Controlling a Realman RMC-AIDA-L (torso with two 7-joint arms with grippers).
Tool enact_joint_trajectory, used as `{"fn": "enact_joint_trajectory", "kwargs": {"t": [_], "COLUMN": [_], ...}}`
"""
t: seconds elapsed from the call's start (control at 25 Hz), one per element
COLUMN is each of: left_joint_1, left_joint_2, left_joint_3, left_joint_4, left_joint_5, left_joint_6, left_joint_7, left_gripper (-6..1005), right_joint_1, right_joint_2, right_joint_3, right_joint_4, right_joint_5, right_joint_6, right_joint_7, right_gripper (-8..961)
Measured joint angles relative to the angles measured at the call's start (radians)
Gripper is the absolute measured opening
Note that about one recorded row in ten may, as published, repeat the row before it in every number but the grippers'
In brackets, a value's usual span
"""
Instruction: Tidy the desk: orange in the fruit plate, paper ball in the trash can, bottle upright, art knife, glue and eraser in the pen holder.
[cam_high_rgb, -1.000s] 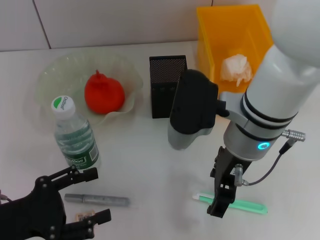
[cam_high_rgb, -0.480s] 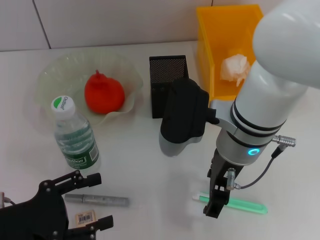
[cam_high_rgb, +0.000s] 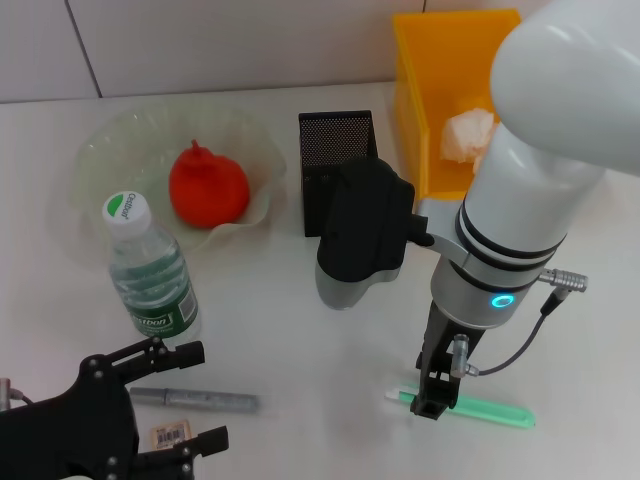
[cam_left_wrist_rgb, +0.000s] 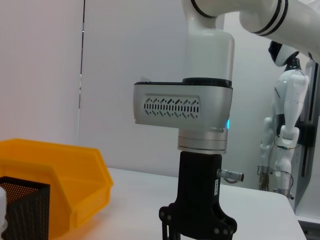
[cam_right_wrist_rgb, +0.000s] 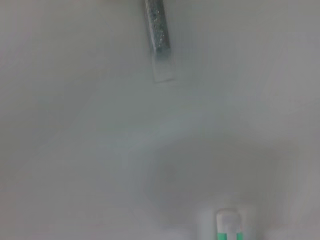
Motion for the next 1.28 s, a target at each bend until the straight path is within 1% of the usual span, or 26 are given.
{"fn": "enact_joint_trajectory", "kwargs": {"t": [0.04,0.2,0.6,1.28], "left_joint_1": [-0.001,-0.004,-0.011,-0.017], "left_joint_2": [0.000,0.000,0.000,0.000], "left_joint_3": [0.000,0.001,0.002,0.002], "left_joint_4": [0.000,0.000,-0.001,-0.001], "left_joint_5": [0.000,0.000,0.000,0.000], "left_joint_6": [0.000,0.000,-0.001,-0.001], "left_joint_7": [0.000,0.000,0.000,0.000], "left_gripper": [814,814,814,815], "right_joint_1": [0.000,0.002,0.015,0.030], "right_joint_2": [0.000,0.001,0.000,0.000], "right_joint_3": [0.000,-0.001,-0.029,-0.041], "right_joint_4": [0.000,0.003,0.043,0.077], "right_joint_5": [0.000,0.001,0.004,0.028], "right_joint_6": [0.002,0.011,0.042,0.046], "right_joint_7": [0.000,0.000,-0.020,-0.025], "right_gripper": [680,465,460,442]}}
